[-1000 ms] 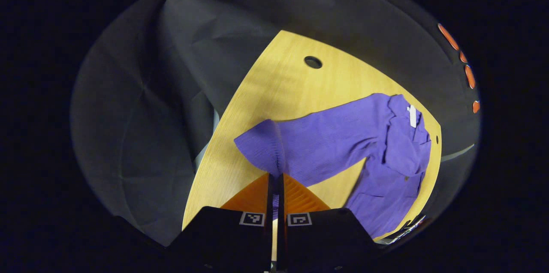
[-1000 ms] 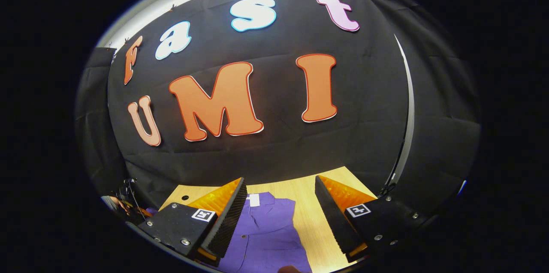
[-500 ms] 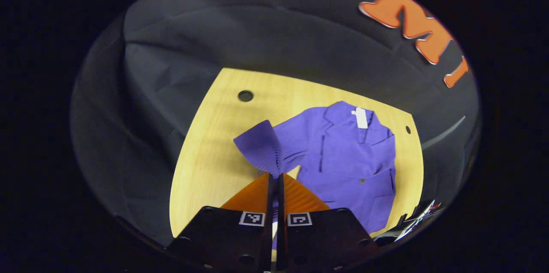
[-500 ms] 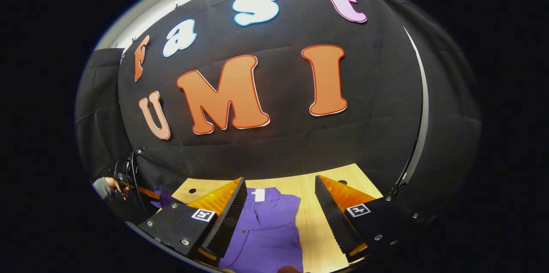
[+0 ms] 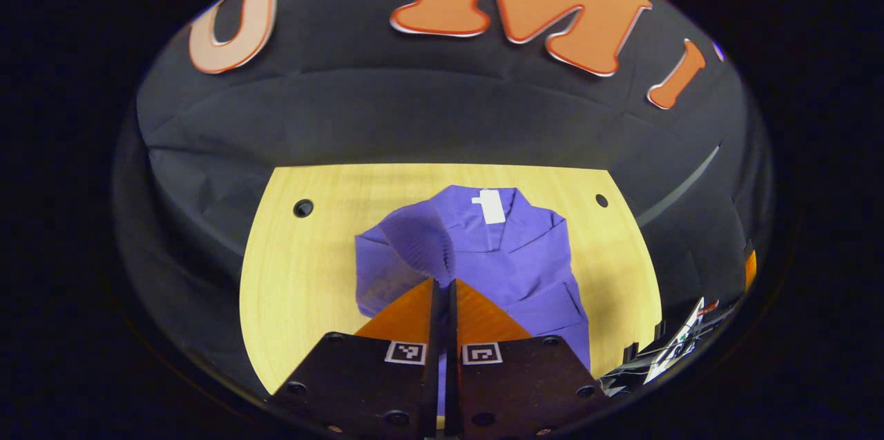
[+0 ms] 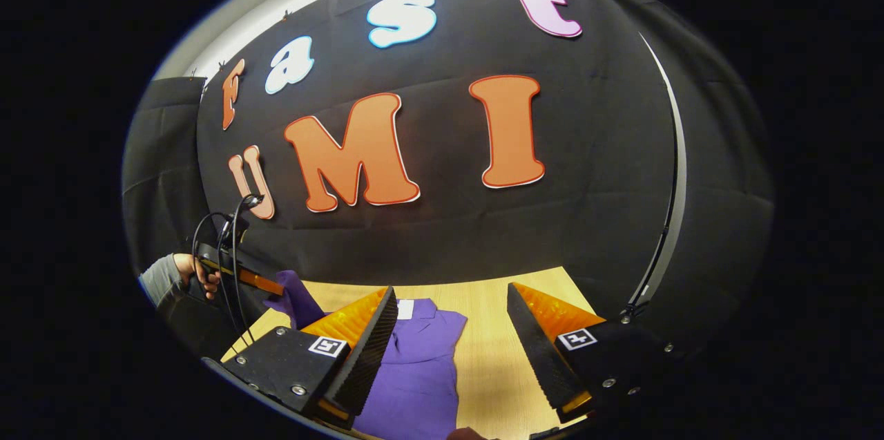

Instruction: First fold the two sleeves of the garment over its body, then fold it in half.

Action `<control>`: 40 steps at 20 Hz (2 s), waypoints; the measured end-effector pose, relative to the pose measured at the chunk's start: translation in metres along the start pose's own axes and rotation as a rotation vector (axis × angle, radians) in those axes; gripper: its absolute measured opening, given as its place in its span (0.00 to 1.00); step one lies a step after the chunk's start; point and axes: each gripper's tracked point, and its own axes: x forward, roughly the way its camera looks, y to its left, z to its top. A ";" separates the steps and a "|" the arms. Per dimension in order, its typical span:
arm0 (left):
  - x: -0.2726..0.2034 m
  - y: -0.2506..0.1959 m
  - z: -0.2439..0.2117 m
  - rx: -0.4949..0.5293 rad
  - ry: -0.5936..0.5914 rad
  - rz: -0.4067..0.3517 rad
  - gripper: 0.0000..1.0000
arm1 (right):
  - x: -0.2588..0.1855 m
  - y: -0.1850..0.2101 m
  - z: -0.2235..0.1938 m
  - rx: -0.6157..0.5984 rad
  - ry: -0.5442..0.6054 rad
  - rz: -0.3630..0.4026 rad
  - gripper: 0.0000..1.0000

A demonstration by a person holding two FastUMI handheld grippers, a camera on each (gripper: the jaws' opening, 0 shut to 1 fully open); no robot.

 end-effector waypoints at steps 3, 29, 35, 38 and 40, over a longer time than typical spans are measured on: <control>0.012 -0.048 0.005 0.044 0.014 -0.030 0.05 | -0.009 -0.020 0.000 0.017 -0.017 -0.016 0.95; -0.049 -0.127 0.013 0.172 -0.357 -0.031 0.96 | -0.008 -0.006 -0.040 -0.094 0.050 -0.019 0.95; -0.086 -0.032 -0.052 0.158 -0.401 0.152 0.96 | -0.006 0.020 -0.084 -0.149 0.155 0.003 0.95; -0.091 0.005 -0.091 0.174 -0.377 0.194 0.95 | -0.016 0.030 -0.117 -0.142 0.214 -0.030 0.95; -0.091 0.027 -0.119 0.187 -0.347 0.212 0.94 | -0.023 0.036 -0.146 -0.124 0.269 -0.051 0.95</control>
